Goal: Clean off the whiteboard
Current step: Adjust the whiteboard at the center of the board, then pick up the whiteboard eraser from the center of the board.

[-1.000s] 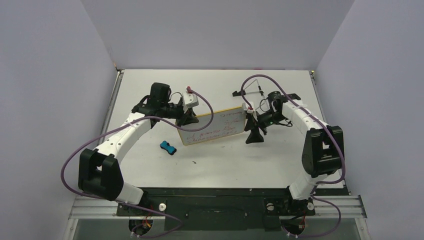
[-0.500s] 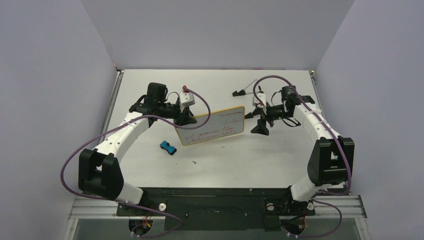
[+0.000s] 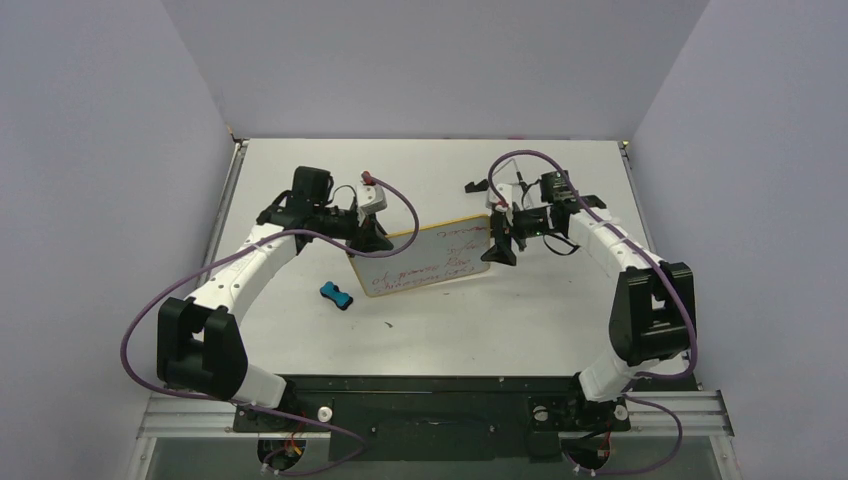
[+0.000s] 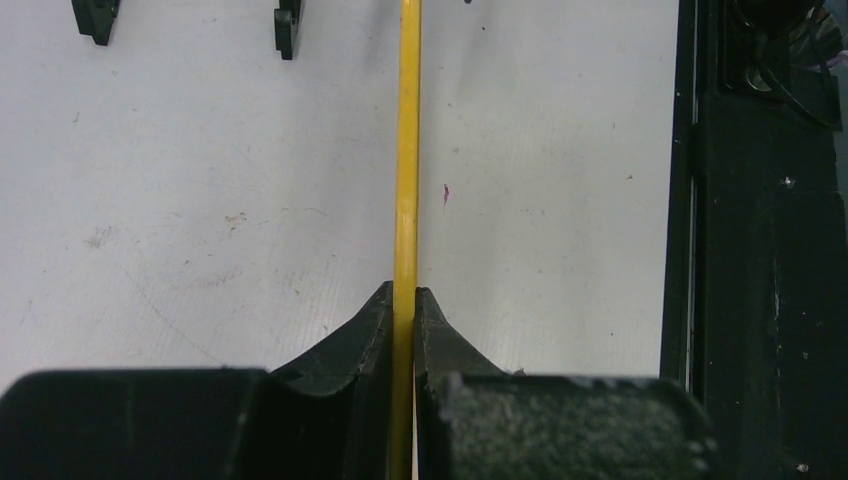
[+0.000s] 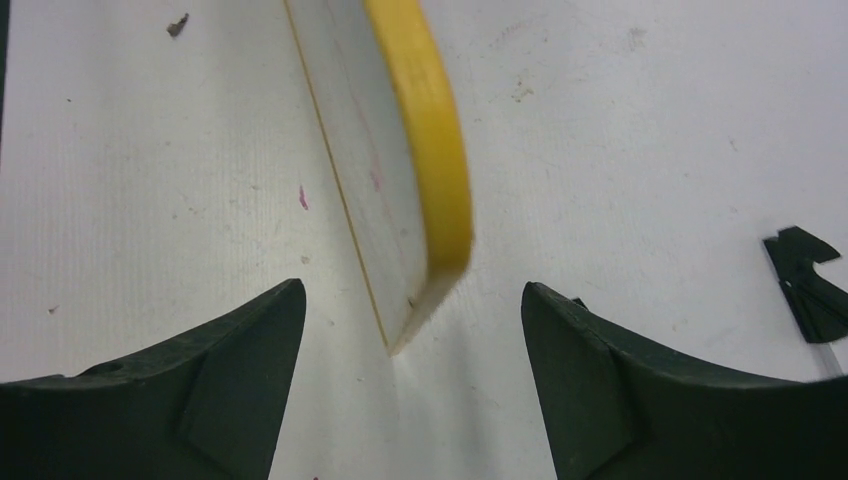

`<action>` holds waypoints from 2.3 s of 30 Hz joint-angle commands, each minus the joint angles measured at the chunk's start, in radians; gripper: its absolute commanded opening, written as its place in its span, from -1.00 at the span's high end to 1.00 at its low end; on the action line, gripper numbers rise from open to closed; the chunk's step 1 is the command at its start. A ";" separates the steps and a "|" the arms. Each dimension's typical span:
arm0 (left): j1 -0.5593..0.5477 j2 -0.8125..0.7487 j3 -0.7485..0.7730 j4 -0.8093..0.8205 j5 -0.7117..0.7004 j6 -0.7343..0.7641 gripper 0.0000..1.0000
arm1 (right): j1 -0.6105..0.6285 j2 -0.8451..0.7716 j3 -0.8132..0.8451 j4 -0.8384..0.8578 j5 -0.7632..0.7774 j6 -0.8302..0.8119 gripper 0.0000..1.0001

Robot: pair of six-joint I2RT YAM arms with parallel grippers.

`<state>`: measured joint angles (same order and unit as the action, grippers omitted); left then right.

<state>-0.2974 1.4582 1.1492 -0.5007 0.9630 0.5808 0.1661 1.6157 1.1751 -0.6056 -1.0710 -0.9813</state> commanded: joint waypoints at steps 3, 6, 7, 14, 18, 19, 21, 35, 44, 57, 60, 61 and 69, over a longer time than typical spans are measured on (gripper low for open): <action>0.041 -0.063 -0.046 0.138 0.130 -0.069 1.00 | 0.045 0.093 0.031 -0.194 -0.156 -0.158 -0.35; 0.065 -0.093 -0.079 0.224 0.176 -0.144 1.00 | 0.025 0.175 0.129 -0.585 -0.224 -0.521 -0.23; 0.069 -0.095 -0.089 0.249 0.188 -0.152 1.00 | 0.016 0.245 0.162 -0.721 -0.256 -0.671 -0.22; 0.080 -0.111 -0.110 0.291 0.222 -0.199 1.00 | 0.042 0.277 0.237 -0.967 -0.319 -0.904 0.00; 0.088 -0.121 -0.130 0.360 0.245 -0.247 1.00 | 0.073 0.241 0.231 -0.966 -0.353 -0.930 -0.03; 0.089 -0.121 -0.132 0.366 0.247 -0.256 1.00 | 0.074 0.238 0.230 -0.966 -0.360 -0.933 -0.02; 0.090 -0.123 -0.137 0.379 0.250 -0.267 1.00 | 0.076 0.230 0.229 -0.967 -0.365 -0.936 0.02; 0.102 -0.128 -0.163 0.450 0.252 -0.322 1.00 | 0.066 0.182 0.278 -0.966 -0.365 -0.805 1.00; 0.132 -0.243 -0.206 0.669 0.080 -0.538 0.28 | 0.022 0.131 0.252 -0.967 -0.364 -0.729 1.00; 0.248 -0.619 -0.291 0.781 -0.357 -0.880 0.17 | 0.006 0.139 0.366 -0.965 -0.287 -0.520 1.00; 0.251 -0.701 -0.287 0.610 -0.536 -0.874 0.05 | 0.003 0.127 0.411 -0.966 -0.263 -0.472 1.00; 0.251 -0.742 -0.291 0.583 -0.562 -0.880 0.01 | 0.003 0.126 0.415 -0.966 -0.256 -0.457 1.00; 0.250 -0.882 -0.426 0.191 -0.764 -1.099 -0.06 | -0.003 0.129 0.448 -0.956 -0.182 -0.402 1.00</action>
<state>-0.0547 0.6060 0.8116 -0.0559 0.3527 -0.3634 0.1707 1.7912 1.5715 -1.5501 -1.2621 -1.4326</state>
